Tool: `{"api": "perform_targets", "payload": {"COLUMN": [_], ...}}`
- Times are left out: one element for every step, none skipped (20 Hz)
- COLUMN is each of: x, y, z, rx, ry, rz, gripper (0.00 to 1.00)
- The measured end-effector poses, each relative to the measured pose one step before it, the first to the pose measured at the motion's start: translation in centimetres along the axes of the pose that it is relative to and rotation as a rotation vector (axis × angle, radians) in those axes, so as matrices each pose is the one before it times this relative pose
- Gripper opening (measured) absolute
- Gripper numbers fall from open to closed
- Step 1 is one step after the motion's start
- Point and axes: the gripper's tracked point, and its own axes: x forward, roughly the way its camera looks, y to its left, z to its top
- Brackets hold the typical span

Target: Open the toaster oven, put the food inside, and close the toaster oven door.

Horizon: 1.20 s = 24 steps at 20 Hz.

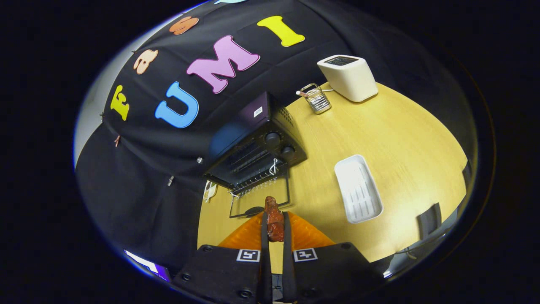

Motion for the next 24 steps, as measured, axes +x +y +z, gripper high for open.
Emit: {"api": "perform_targets", "payload": {"x": [0.321,0.3,0.408,0.485,0.506,0.622,0.639,0.569,0.542,0.689,0.683,0.704,0.68,0.873,0.707,0.975,0.988,1.08,1.001,1.057,0.963,0.994,0.813,0.917], "y": [0.966,0.907,0.99,1.266,1.193,1.045,0.927,0.747,0.61,0.498,0.35,0.192,0.145,-0.001,0.092,0.208,0.175,0.018,-0.102,-0.417,-0.46,-0.061,0.259,0.202], "z": [-0.565,-0.557,-0.742,-0.646,-0.646,-0.618,-0.481,-0.463,-0.314,-0.164,-0.154,-0.154,-0.018,0.17,0.072,0.093,0.074,0.06,-0.043,0.326,0.16,0.143,0.063,0.204], "rx": [0.00745,0.00972,0.01065,0.01076,0.00818,0.00607,0.0006,-0.00251,-0.00628,-0.00706,-0.00505,-0.00585,-0.01142,-0.01348,-0.00909,-0.00018,0.00959,0.01348,0.00876,0.00061,-0.00242,0.00628,0.01205,0.01096], "ry": [-0.01069,-0.00733,-0.00386,-0.00833,-0.00353,0.00046,-0.00058,-0.00119,-0.00477,-0.00442,-0.00303,-0.00332,-0.00532,-0.0093,-0.01137,-0.00747,-0.0054,-0.00384,-0.00773,-0.02121,-0.01755,-0.01348,-0.01183,-0.01498], "rz": [0.00418,0.00276,0.00744,0.01761,0.01915,0.014,0.01061,0.00727,0.00785,0.00591,0.00411,0.00136,-0.00543,-0.00688,-0.00068,0.00784,0.00401,0.0003,-0.00629,-0.02255,-0.02372,-0.00811,0.00164,0.00472], "gripper": [0.14,0.14,0.14,0.14,0.14,0.14,0.14,0.14,0.14,0.14,0.14,0.14,0.14,0.14,0.14,0.14,0.14,0.14,0.14,0.14,0.14,0.14,0.14,0.14]}}
